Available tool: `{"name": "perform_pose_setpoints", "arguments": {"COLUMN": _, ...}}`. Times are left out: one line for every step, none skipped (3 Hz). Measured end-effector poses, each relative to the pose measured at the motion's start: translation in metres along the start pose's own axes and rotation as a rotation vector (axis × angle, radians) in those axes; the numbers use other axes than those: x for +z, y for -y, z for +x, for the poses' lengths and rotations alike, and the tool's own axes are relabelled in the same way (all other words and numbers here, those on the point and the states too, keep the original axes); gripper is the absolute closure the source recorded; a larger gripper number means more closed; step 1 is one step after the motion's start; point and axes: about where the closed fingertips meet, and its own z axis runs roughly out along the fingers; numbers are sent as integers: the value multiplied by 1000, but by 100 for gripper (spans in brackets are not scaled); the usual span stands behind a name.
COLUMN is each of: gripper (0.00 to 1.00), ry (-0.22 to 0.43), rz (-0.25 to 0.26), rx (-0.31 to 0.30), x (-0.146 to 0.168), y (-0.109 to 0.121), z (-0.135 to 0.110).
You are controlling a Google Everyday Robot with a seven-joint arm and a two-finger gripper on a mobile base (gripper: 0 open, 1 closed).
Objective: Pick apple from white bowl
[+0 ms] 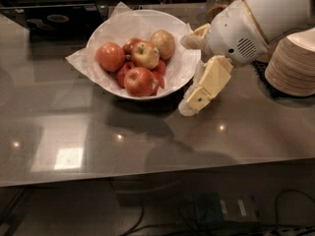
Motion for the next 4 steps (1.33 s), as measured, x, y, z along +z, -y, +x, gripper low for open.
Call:
{"name": "perform_pose_setpoints", "arguments": {"gripper": 3, "ry": 27, "rz": -18, "rx": -15, "x": 22, "y": 3, "z": -3}}
{"name": "perform_pose_setpoints", "arguments": {"gripper": 13, "ry": 10, "rz": 2, "rx": -33, "x": 35, "y": 8, "z": -7}}
{"name": "perform_pose_setpoints", "arguments": {"gripper": 14, "ry": -31, "rz": 45, "rx": -56, "x": 40, "y": 13, "z": -10}}
{"name": "perform_pose_setpoints", "arguments": {"gripper": 17, "ry": -79, "rz": 108, "rx": -73, "x": 41, "y": 20, "z": -13}}
